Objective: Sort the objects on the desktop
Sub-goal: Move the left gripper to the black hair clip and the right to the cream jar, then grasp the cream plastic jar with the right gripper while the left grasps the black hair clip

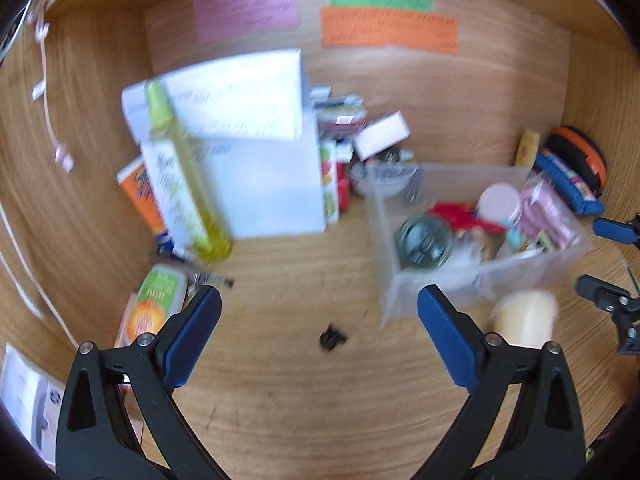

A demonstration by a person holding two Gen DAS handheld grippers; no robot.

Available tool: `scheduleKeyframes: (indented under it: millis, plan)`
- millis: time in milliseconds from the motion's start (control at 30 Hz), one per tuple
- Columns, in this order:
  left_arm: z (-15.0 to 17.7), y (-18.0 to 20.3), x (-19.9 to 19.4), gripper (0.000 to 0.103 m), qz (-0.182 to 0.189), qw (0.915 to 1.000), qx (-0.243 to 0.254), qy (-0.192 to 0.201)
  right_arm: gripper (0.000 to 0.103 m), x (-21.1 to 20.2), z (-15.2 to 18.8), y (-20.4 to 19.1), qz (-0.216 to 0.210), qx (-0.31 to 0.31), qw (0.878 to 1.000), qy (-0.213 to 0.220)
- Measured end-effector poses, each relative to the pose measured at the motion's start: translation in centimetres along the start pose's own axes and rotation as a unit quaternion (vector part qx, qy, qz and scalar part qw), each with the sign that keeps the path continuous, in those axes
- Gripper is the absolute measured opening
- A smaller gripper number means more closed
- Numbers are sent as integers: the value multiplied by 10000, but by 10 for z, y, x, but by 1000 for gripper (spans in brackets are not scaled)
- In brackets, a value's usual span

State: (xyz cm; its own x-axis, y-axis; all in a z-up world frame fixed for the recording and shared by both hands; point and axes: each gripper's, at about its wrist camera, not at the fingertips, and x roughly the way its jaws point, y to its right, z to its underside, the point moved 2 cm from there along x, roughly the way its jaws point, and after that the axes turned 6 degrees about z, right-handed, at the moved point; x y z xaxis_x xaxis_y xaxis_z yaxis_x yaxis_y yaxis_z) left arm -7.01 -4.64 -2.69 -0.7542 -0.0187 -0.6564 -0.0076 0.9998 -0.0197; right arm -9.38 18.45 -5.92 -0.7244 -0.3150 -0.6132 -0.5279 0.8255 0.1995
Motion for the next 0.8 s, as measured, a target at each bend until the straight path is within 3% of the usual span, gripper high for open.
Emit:
scheduleKeyframes:
  millis: [367, 800]
  plan:
    - [48, -27, 10, 100, -99, 9977, -308, -593, 80, -2, 26, -39, -532, -489, 9965, -411]
    - [58, -37, 33, 100, 60, 9937, -552, -975, 80, 42, 21, -59, -761, -860, 9893, -898]
